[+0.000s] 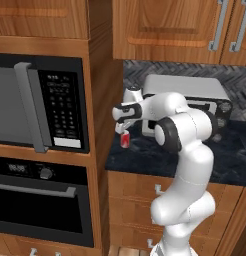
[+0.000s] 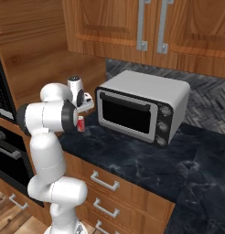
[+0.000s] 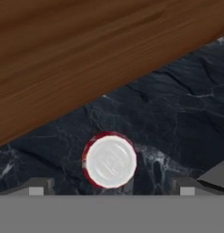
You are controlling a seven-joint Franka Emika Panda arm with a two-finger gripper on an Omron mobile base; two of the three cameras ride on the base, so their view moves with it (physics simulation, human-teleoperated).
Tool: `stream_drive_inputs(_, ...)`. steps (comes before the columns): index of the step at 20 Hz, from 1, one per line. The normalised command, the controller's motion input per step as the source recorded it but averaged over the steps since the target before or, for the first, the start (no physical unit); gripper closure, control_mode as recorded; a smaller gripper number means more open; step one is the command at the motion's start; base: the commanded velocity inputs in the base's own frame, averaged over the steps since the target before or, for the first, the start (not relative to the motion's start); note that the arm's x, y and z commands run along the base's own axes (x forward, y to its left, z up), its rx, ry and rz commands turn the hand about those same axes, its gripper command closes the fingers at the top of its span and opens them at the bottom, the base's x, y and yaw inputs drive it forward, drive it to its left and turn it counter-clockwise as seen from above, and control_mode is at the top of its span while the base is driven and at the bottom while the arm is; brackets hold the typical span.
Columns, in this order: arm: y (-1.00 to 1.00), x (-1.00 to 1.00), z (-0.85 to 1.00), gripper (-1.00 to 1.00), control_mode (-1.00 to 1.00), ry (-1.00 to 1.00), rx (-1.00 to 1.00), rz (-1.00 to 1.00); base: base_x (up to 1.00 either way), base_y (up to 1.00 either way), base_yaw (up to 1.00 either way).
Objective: Four empty soda cans are scattered around the kitchen. Gather all the cans and cluster them next to the stove for recycling.
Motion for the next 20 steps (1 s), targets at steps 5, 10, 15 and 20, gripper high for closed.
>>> stream_drive_inputs(5,0.01,0.09,-0.13,-1.00,-1.00,0.04,-0.01,0.00,0.00,0.00,0.00)
stream_drive_inputs(10,0.01,0.10,-0.11,-1.00,-1.00,0.02,0.00,0.00,0.00,0.00,0.00)
stream_drive_inputs(15,0.01,0.10,-0.09,-1.00,-1.00,0.02,0.00,0.00,0.00,0.00,0.00)
stream_drive_inputs(20,0.02,0.07,-0.10,-1.00,-1.00,0.01,0.00,0.00,0.00,0.00,0.00)
